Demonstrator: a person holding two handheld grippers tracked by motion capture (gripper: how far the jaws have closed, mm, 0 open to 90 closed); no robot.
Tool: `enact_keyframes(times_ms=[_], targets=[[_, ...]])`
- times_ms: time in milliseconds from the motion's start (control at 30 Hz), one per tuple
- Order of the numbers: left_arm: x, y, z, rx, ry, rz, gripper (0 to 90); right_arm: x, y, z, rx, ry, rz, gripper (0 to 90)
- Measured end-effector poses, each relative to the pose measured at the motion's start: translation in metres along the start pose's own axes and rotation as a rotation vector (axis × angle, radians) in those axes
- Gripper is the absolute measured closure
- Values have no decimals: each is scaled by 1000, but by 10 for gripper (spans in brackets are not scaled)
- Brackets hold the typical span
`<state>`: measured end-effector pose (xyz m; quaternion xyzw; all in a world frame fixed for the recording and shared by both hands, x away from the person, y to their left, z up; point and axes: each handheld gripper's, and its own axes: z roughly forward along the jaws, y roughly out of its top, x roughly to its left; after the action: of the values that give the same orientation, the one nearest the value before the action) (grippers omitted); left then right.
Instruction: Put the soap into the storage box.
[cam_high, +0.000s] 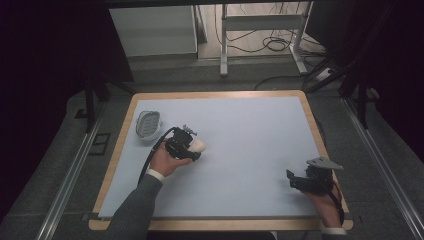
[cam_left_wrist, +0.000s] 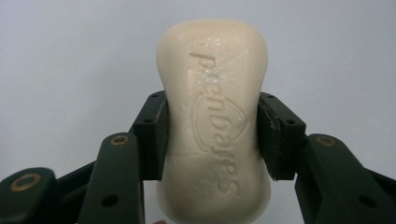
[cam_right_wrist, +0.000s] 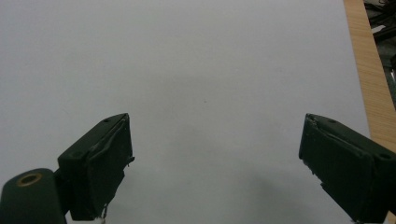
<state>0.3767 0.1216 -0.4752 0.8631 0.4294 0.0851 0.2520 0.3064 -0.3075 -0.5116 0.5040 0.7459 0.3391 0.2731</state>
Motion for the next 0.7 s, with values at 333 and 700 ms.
enact_keyframes(times_ms=[333, 700], targets=[[18, -5, -4, 4, 9, -44, 497, -1, -1, 1, 3, 0, 1, 96], [30, -2, -17, -3, 34, -59, 497, -2, -1, 1, 4, -4, 0, 96]])
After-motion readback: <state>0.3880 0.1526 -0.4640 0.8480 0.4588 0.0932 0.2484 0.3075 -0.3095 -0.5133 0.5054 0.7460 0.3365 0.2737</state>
